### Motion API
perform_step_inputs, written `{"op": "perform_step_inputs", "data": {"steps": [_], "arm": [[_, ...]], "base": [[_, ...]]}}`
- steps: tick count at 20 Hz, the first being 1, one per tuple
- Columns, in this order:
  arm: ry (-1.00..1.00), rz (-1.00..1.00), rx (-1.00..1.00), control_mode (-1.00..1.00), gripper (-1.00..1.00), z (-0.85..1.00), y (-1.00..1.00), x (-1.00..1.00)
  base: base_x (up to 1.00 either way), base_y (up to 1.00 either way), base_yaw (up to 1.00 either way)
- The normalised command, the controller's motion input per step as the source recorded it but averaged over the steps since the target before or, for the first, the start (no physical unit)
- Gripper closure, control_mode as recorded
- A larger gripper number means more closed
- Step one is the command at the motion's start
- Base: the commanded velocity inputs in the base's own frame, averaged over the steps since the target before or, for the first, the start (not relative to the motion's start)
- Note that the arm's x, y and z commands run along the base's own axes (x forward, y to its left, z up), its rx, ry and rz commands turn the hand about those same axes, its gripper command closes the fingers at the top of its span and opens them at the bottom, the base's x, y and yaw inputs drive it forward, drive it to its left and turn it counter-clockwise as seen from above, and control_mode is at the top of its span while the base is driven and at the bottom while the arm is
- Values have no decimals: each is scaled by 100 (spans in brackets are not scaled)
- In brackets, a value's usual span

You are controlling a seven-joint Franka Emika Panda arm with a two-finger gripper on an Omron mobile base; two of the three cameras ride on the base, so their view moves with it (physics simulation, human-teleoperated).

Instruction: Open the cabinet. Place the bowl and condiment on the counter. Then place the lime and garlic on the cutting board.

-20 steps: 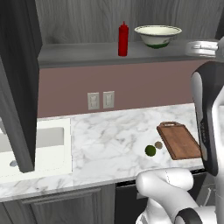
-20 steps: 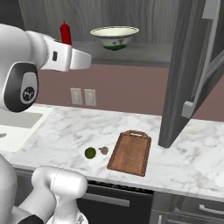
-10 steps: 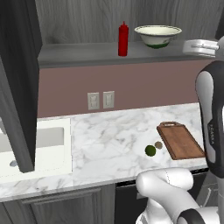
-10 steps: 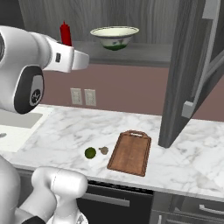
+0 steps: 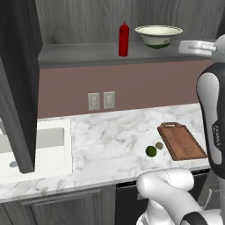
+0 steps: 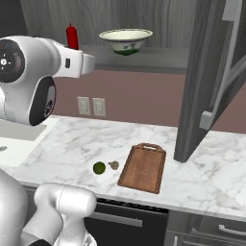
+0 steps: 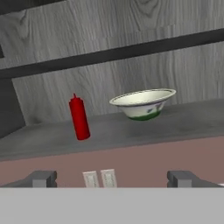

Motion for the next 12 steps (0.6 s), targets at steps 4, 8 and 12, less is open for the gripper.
{"op": "perform_step_inputs", "data": {"steps": [4,8,12], "arm": [[-5,13,0,-100,-100,0,18,17],[-3,12,0,-100,-100,0,13,12],[0,11,0,-100,-100,0,18,18]], "base": [[0,0,0],[0,0,0],[0,0,0]]}}
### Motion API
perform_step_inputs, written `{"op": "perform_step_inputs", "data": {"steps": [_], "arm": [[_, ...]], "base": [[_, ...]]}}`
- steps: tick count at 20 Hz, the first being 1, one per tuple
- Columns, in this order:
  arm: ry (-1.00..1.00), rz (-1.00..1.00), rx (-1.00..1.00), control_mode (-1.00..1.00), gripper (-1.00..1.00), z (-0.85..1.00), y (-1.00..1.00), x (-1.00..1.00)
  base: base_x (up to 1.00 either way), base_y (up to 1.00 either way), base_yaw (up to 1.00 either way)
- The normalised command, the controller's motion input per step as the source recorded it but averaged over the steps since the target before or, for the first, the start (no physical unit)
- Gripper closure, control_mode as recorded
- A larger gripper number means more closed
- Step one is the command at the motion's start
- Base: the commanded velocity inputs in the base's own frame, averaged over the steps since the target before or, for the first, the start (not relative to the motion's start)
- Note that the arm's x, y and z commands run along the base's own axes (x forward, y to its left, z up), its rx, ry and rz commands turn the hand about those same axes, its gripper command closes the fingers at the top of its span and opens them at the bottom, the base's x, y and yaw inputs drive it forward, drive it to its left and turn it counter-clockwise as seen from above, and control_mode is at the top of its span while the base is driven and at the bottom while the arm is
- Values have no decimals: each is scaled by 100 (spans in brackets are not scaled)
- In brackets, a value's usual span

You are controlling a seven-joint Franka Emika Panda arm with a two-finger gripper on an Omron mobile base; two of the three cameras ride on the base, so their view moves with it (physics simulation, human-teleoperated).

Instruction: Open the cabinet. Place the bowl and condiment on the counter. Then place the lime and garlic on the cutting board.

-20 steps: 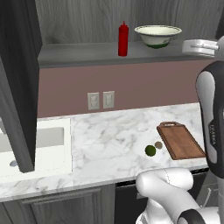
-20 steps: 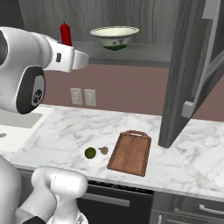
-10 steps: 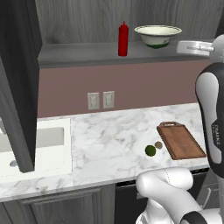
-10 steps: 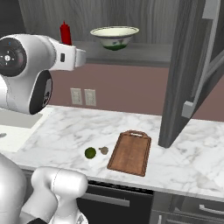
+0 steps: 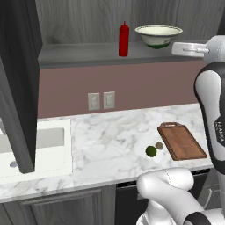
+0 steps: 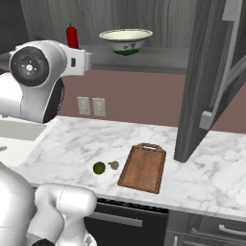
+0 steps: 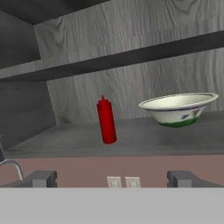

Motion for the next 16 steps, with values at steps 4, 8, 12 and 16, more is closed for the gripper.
{"op": "perform_step_inputs", "data": {"steps": [4,8,12,16], "arm": [[0,8,0,-100,-100,0,11,12],[0,7,0,-100,-100,0,1,3],[0,4,0,-100,-100,1,0,6],[2,0,0,-100,-100,3,4,9]], "base": [[0,0,0],[0,0,0],[0,0,0],[0,0,0]]}}
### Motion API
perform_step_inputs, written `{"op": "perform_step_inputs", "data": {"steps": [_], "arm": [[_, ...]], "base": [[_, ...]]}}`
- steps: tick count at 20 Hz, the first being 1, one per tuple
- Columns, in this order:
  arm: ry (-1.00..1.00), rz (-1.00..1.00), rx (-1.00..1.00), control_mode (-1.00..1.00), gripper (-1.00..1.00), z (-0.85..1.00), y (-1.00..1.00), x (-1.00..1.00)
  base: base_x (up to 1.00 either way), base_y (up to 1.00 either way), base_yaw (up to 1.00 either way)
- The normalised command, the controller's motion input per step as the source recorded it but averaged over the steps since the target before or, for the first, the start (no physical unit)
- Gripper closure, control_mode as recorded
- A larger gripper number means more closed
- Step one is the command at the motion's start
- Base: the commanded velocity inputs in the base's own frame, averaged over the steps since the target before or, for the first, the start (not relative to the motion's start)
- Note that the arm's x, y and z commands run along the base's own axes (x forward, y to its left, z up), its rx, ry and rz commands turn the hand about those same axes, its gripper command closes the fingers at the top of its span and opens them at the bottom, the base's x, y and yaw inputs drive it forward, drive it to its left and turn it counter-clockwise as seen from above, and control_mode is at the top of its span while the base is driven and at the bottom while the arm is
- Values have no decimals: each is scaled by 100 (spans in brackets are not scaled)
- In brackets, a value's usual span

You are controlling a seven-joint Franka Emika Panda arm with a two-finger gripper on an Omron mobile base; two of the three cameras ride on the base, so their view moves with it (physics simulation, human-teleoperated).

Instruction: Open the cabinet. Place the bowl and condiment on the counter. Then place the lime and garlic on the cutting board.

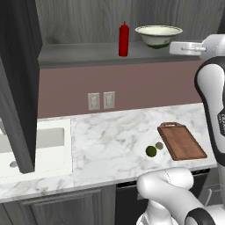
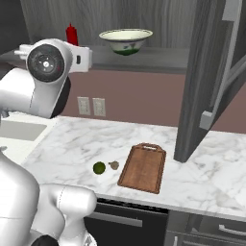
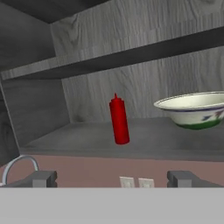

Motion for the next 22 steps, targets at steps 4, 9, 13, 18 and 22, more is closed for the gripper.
{"op": "perform_step_inputs", "data": {"steps": [4,9,13,18,22], "arm": [[5,0,0,-100,-100,0,6,20],[6,0,0,-100,-100,0,7,23],[1,1,0,-100,-100,0,6,18],[0,2,0,-100,-100,0,10,10],[0,1,0,-100,-100,0,14,1]], "base": [[0,0,0],[0,0,0],[0,0,0],[0,0,0],[0,0,0]]}}
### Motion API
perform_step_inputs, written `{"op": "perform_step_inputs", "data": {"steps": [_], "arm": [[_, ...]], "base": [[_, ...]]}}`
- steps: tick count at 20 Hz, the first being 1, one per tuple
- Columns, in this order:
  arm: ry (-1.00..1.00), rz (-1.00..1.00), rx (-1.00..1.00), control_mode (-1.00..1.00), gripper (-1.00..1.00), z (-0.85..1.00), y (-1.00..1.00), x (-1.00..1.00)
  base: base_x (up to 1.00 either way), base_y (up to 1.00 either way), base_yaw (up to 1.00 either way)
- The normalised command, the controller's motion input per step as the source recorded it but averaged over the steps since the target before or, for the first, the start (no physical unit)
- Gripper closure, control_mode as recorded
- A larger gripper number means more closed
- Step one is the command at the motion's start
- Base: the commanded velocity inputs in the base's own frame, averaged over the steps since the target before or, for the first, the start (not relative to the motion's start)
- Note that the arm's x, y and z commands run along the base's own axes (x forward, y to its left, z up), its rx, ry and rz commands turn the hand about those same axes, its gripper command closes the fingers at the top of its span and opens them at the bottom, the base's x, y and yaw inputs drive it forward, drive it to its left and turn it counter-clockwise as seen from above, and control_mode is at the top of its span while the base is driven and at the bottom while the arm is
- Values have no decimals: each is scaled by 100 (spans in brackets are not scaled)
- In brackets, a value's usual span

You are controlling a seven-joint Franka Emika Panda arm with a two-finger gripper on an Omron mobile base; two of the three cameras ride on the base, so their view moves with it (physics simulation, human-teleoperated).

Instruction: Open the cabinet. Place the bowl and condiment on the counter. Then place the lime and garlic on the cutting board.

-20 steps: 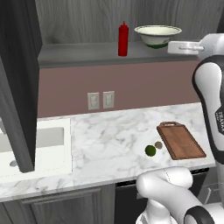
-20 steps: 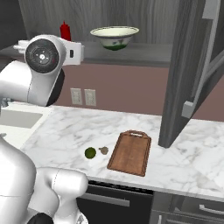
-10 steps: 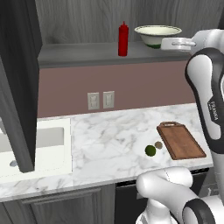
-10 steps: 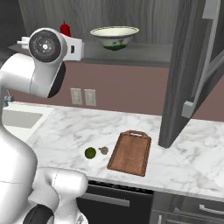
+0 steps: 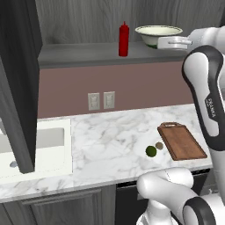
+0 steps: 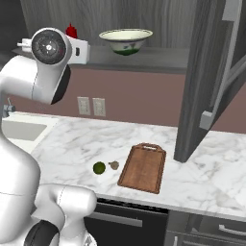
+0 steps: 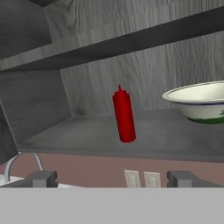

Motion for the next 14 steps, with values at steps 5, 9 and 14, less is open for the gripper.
{"op": "perform_step_inputs", "data": {"steps": [5,9,14], "arm": [[2,0,0,-100,-100,2,6,2],[11,0,0,-100,-100,7,3,11],[9,0,0,-100,-100,0,9,22]], "base": [[0,0,0],[0,0,0],[0,0,0]]}}
